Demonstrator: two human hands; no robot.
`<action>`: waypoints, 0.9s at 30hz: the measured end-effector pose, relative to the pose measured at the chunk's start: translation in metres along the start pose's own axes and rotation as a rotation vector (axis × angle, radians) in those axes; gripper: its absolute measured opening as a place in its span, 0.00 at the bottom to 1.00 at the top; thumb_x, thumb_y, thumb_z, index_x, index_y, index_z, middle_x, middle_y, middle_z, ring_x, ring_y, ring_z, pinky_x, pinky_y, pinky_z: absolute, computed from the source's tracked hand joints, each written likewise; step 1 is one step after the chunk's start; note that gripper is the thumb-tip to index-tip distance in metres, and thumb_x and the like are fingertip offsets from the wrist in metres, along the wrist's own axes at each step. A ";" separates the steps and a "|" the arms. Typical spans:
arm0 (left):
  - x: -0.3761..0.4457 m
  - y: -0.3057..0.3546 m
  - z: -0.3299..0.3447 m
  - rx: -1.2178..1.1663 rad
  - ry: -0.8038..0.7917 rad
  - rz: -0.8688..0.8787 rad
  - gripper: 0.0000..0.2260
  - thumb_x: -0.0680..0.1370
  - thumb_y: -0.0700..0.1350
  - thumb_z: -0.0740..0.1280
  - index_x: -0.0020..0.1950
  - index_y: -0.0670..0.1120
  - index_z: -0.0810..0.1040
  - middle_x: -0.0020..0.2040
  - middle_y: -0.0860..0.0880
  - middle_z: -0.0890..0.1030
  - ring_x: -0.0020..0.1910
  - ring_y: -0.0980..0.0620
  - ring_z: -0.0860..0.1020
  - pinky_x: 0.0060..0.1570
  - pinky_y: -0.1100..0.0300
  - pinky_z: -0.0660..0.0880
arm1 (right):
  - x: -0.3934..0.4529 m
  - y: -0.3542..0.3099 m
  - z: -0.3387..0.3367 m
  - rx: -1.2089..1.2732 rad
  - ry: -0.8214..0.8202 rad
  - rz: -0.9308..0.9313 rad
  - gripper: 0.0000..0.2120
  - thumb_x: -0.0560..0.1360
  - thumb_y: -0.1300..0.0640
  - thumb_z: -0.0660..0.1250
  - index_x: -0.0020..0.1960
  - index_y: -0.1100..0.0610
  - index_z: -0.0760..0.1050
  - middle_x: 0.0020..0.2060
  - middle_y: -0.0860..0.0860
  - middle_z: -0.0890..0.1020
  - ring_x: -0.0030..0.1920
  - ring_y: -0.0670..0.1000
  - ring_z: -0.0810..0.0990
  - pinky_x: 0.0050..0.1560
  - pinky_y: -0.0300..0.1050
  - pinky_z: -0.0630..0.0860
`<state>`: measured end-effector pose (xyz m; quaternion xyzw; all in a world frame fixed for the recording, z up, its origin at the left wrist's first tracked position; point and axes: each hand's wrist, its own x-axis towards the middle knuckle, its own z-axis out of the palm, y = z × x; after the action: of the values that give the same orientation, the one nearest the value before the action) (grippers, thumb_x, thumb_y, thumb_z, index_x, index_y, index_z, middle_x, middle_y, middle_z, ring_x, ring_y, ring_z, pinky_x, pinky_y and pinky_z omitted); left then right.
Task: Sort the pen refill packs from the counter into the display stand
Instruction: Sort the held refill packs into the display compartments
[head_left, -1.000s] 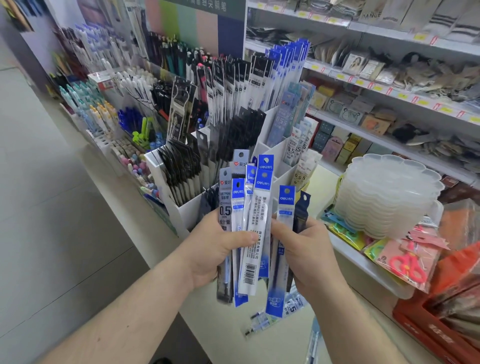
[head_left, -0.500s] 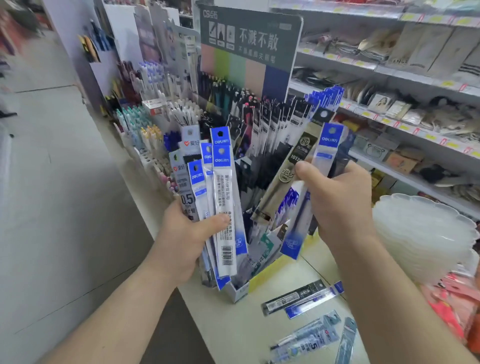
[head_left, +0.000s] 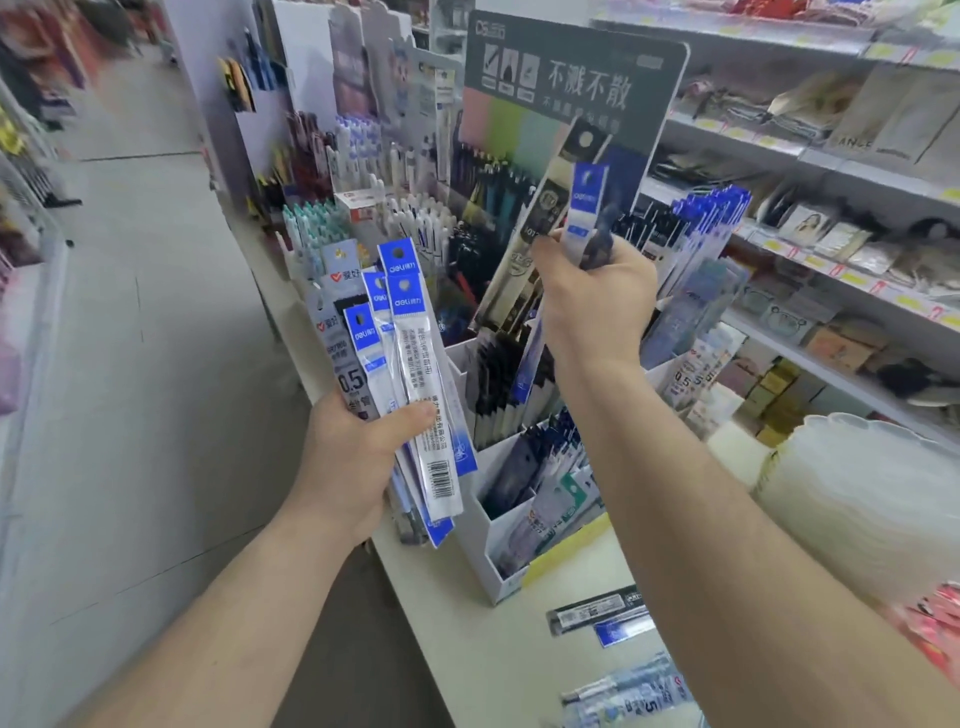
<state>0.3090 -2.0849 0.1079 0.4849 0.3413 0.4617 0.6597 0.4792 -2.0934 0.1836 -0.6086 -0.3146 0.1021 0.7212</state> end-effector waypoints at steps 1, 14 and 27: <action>0.002 -0.001 -0.001 0.000 0.003 -0.003 0.18 0.71 0.31 0.72 0.56 0.49 0.81 0.54 0.46 0.85 0.53 0.43 0.84 0.55 0.39 0.78 | 0.000 0.004 0.002 -0.035 -0.012 0.013 0.14 0.73 0.60 0.72 0.31 0.57 0.74 0.23 0.43 0.70 0.27 0.46 0.65 0.31 0.40 0.64; 0.043 0.003 -0.014 0.002 -0.177 -0.015 0.18 0.70 0.32 0.72 0.52 0.52 0.81 0.51 0.48 0.86 0.52 0.45 0.84 0.51 0.45 0.81 | -0.027 0.005 -0.012 -0.462 -0.126 0.074 0.19 0.72 0.54 0.73 0.34 0.66 0.71 0.25 0.50 0.68 0.29 0.49 0.64 0.32 0.45 0.64; 0.041 0.016 0.006 0.022 -0.587 -0.072 0.19 0.65 0.35 0.71 0.56 0.45 0.79 0.49 0.47 0.87 0.49 0.47 0.85 0.42 0.57 0.82 | -0.059 -0.023 -0.036 -0.179 0.002 0.120 0.14 0.77 0.58 0.71 0.33 0.49 0.81 0.27 0.50 0.73 0.31 0.48 0.69 0.34 0.42 0.68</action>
<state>0.3239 -2.0468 0.1249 0.5926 0.1578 0.2743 0.7407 0.4487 -2.1587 0.1835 -0.6884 -0.2847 0.1162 0.6569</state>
